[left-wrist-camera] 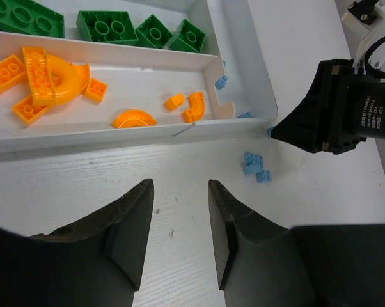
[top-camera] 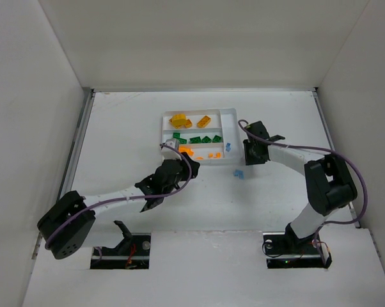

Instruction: Sort the legos into containers by color

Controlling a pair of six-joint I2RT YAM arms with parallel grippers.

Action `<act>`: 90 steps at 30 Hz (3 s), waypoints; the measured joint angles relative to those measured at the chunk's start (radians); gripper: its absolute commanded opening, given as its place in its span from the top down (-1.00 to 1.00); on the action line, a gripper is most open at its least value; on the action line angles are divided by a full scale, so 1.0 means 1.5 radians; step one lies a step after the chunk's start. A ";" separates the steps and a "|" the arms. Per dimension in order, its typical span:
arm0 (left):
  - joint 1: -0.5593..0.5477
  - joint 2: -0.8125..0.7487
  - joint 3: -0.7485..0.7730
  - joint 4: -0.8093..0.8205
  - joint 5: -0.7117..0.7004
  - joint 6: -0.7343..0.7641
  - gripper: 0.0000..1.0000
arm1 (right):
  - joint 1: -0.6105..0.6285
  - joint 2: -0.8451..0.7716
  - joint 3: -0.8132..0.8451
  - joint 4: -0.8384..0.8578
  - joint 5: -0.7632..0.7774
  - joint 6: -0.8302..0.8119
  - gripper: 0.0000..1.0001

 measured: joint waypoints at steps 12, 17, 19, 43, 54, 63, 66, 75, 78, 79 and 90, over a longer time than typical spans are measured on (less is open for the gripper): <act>0.019 -0.013 -0.005 0.000 0.005 -0.001 0.27 | -0.008 0.024 0.032 -0.024 0.000 -0.011 0.38; 0.028 -0.020 -0.011 0.001 0.005 -0.002 0.27 | -0.009 0.040 0.049 -0.030 -0.001 -0.016 0.39; 0.028 -0.020 -0.012 0.000 0.006 -0.002 0.27 | -0.009 0.041 0.050 -0.032 -0.003 -0.018 0.39; 0.025 -0.020 -0.012 0.000 0.009 -0.002 0.27 | 0.009 -0.082 0.092 -0.054 0.035 0.004 0.59; -0.080 0.062 0.007 0.006 -0.001 0.022 0.28 | 0.098 0.055 0.151 0.030 0.041 0.032 0.42; -0.144 0.179 0.086 0.015 -0.017 0.038 0.31 | 0.098 0.018 0.099 0.112 0.076 0.057 0.10; -0.168 0.215 0.121 0.011 -0.029 0.038 0.31 | 0.098 -0.059 0.036 0.138 0.086 0.069 0.25; -0.225 0.357 0.289 -0.047 -0.109 0.040 0.43 | 0.098 -0.338 -0.237 0.222 0.113 0.158 0.57; -0.227 0.396 0.319 -0.072 -0.134 0.040 0.43 | 0.100 -0.390 -0.299 0.221 0.123 0.195 0.43; -0.227 0.408 0.328 -0.082 -0.141 0.040 0.43 | 0.103 -0.409 -0.314 0.222 0.126 0.207 0.40; -0.223 0.487 0.396 -0.123 -0.207 0.026 0.32 | 0.134 -0.484 -0.388 0.284 0.136 0.285 0.31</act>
